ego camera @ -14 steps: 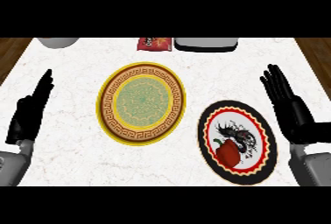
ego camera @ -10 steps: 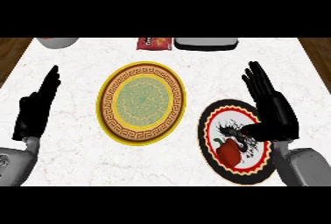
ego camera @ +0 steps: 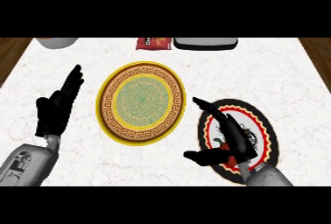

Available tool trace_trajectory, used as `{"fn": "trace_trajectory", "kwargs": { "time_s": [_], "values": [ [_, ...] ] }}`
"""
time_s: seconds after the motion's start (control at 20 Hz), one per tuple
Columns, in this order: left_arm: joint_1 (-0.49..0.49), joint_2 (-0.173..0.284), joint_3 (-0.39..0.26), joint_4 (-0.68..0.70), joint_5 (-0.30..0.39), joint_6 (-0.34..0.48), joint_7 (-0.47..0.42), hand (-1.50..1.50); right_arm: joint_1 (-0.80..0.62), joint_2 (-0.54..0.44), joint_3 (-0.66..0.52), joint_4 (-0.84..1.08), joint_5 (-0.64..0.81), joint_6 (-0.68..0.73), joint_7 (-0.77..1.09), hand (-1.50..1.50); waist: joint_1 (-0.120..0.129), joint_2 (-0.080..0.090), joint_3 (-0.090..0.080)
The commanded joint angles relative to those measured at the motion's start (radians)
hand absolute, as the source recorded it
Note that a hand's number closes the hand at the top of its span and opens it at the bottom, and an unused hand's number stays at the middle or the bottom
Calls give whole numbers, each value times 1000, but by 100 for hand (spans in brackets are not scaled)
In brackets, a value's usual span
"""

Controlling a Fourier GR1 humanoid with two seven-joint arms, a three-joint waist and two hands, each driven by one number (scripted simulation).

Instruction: Pick the bell pepper from the plate and place it in the plate

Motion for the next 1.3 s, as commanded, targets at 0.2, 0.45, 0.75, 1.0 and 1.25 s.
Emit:
{"fn": "trace_trajectory", "kwargs": {
  "time_s": [0.2, 0.45, 0.75, 1.0, 1.25],
  "values": [
    [-5, -32, 21, 6, -10, -35, 3, 0, 158, -70, 85, -75, 259, -114, -47, -150, -11, 3, 7],
    [-34, -59, 38, 32, -29, -36, 0, 0, 118, -163, -8, -326, 299, -62, 139, -150, -13, 3, 6],
    [-10, -59, 19, 12, -46, -32, 15, 0, 72, -392, -14, -440, 308, 216, 449, -150, -12, 0, 4],
    [-10, -66, 30, 22, -52, -47, 4, 0, -6, -421, -60, -493, 169, 416, 665, -150, -1, 4, 6],
    [2, -89, 57, 12, -49, -63, -6, 0, -43, -425, -119, -492, 82, 561, 763, -150, 0, 4, 6]
  ]
}}
